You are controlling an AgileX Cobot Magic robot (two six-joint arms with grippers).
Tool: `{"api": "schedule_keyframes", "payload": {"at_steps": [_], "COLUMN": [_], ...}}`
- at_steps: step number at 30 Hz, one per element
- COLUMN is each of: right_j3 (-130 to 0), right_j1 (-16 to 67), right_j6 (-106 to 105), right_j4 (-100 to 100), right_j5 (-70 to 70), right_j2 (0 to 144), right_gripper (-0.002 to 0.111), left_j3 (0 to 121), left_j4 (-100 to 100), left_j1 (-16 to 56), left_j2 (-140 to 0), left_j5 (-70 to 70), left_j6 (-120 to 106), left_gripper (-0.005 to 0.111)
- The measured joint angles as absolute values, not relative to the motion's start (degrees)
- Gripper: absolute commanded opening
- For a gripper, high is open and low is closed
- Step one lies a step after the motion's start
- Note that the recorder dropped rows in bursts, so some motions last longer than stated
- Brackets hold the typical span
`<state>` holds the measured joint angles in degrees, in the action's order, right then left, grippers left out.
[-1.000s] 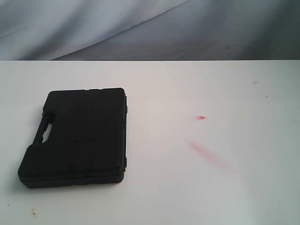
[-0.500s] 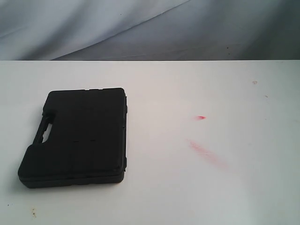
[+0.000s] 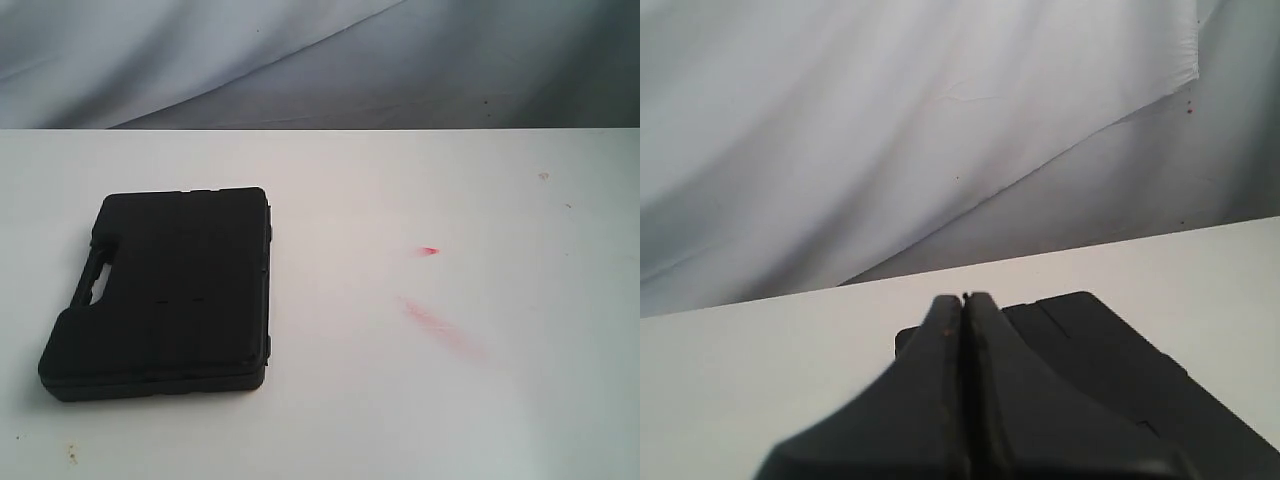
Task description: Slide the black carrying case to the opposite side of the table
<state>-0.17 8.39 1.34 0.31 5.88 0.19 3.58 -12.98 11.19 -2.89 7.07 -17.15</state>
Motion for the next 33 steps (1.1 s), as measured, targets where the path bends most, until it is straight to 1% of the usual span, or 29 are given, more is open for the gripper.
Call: {"api": "schedule_keyframes", "payload": {"at_steps": [6, 13, 21, 24, 29, 33], "right_j3": [-0.17, -0.17, -0.17, -0.17, -0.17, -0.17], "right_j1": [8.39, 8.39, 8.39, 8.39, 8.39, 8.39], "right_j6": [1.34, 1.34, 1.34, 1.34, 1.34, 1.34], "right_j4": [0.31, 0.31, 0.31, 0.31, 0.31, 0.31], "right_j5": [5.88, 5.88, 5.88, 5.88, 5.88, 5.88], "right_j2": [0.19, 0.19, 0.19, 0.19, 0.19, 0.19], "right_gripper": [0.000, 0.000, 0.000, 0.000, 0.000, 0.000], "left_j3": [0.41, 0.29, 0.29, 0.29, 0.29, 0.29], "left_j4": [-14.04, -11.71, -3.13, -1.34, -0.40, 0.00], "left_j1": [11.19, 11.19, 11.19, 10.02, 7.76, 7.60], "left_j2": [-2.89, -2.89, -2.89, -2.89, -2.89, -2.89], "left_j5": [3.94, 2.35, 2.13, 2.13, 2.13, 2.79], "left_j6": [-19.38, -19.32, -5.76, -1.03, 0.60, 0.69], "left_gripper": [0.000, 0.000, 0.000, 0.000, 0.000, 0.000]}}
